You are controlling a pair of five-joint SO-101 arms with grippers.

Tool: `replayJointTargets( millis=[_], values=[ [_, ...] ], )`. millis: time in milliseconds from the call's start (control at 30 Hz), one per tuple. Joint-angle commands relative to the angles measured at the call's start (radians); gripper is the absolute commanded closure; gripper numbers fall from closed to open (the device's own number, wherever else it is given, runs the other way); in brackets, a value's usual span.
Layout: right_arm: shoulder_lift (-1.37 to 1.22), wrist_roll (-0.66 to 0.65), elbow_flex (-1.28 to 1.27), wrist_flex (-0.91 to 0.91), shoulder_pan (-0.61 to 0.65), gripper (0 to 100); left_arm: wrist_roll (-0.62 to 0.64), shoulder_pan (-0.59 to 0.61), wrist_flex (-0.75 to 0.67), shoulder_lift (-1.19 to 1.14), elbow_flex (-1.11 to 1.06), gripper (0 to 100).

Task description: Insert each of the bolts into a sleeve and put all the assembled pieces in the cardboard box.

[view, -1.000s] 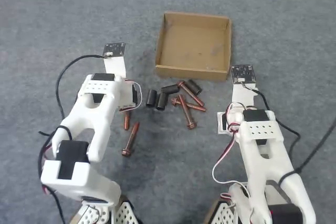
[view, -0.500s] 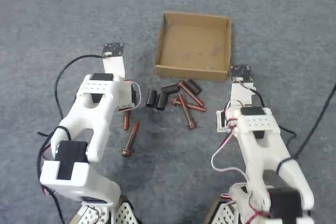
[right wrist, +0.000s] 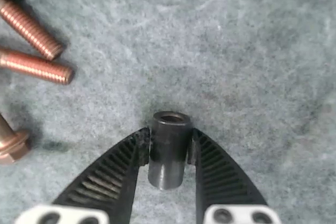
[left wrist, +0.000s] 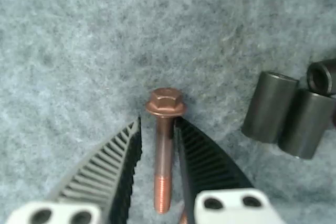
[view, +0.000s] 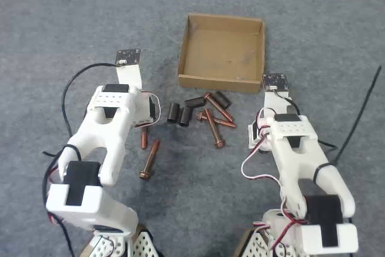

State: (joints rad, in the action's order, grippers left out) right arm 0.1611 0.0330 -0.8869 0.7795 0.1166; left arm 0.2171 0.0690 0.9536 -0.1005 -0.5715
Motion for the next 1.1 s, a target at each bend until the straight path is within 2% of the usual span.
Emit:
replayJointTargets(
  millis=[0, 100, 167, 600, 767, 1067],
  values=[
    [-0.012, -0.02, 0.058, -0.012, -0.005, 92.1, -0.009, 0.006, 0.011, 0.014, 0.042, 91],
    [-0.03, -0.02, 0.074, -0.01, -0.005, 99.8, -0.009, 0.006, 0.011, 0.014, 0.042, 91],
    [-0.03, -0.02, 0.074, -0.01, -0.005, 97.7, -0.009, 0.003, 0.011, 0.011, 0.042, 91],
    [-0.03, -0.02, 0.072, -0.008, -0.005, 99.2, -0.009, -0.037, 0.0, -0.003, 0.042, 91],
    [-0.028, -0.02, 0.072, -0.008, -0.007, 99.2, 0.025, -0.055, -0.068, -0.075, 0.062, 91],
    [-0.025, -0.02, 0.072, -0.008, -0.01, 99.2, 0.061, -0.063, -0.037, -0.137, 0.124, 93]
  ],
)
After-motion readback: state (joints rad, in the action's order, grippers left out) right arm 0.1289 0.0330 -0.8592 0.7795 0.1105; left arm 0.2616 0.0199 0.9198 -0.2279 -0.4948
